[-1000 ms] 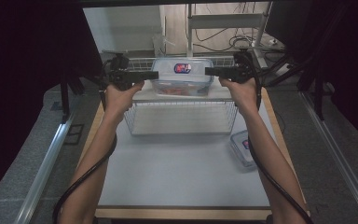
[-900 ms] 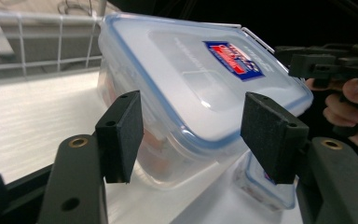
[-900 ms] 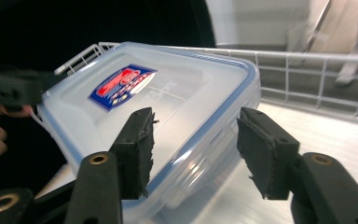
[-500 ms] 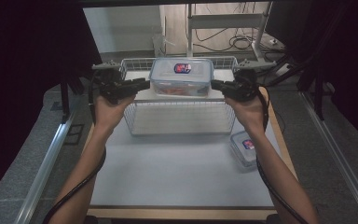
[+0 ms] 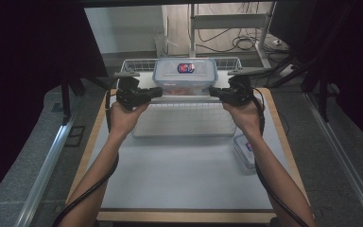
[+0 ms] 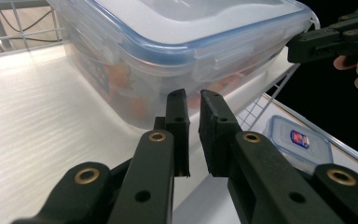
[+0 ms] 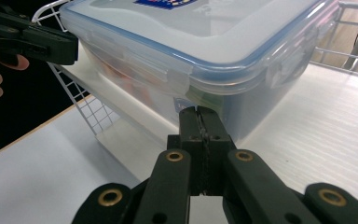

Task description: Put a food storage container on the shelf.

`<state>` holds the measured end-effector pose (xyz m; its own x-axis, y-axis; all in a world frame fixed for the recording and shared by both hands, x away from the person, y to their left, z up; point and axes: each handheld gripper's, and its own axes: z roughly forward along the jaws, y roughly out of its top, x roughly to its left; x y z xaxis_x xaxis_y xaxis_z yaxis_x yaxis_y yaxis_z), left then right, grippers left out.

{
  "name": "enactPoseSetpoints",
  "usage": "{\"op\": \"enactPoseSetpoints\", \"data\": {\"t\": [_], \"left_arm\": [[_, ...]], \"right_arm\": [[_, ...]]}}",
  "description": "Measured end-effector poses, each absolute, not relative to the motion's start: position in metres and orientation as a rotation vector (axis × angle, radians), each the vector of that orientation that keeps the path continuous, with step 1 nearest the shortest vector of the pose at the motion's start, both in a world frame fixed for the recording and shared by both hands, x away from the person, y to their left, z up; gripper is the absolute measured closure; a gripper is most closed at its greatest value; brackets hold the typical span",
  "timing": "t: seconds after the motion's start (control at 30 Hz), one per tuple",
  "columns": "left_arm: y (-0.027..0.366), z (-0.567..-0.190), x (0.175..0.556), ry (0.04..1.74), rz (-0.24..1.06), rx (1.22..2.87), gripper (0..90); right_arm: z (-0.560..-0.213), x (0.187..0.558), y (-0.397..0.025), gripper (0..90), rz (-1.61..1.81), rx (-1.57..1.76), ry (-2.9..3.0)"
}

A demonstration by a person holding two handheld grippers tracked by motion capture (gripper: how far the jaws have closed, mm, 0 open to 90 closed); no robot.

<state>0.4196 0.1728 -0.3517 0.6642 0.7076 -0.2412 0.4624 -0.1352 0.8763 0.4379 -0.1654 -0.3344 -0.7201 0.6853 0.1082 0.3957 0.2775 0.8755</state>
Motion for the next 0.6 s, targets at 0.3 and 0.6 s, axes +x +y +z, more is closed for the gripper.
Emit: {"op": "enactPoseSetpoints", "data": {"t": [0.3,0.6], "left_arm": [[0.168,-0.351,0.414,0.927,0.28,1.782,81.0],[0.164,-0.353,0.393,0.884,0.365,1.857,50.5]], "right_arm": [[-0.337,0.441,-0.168,89.4,1.432,1.0,2.264],[-0.339,0.419,-0.17,69.5,1.444,0.935,2.28]]}}
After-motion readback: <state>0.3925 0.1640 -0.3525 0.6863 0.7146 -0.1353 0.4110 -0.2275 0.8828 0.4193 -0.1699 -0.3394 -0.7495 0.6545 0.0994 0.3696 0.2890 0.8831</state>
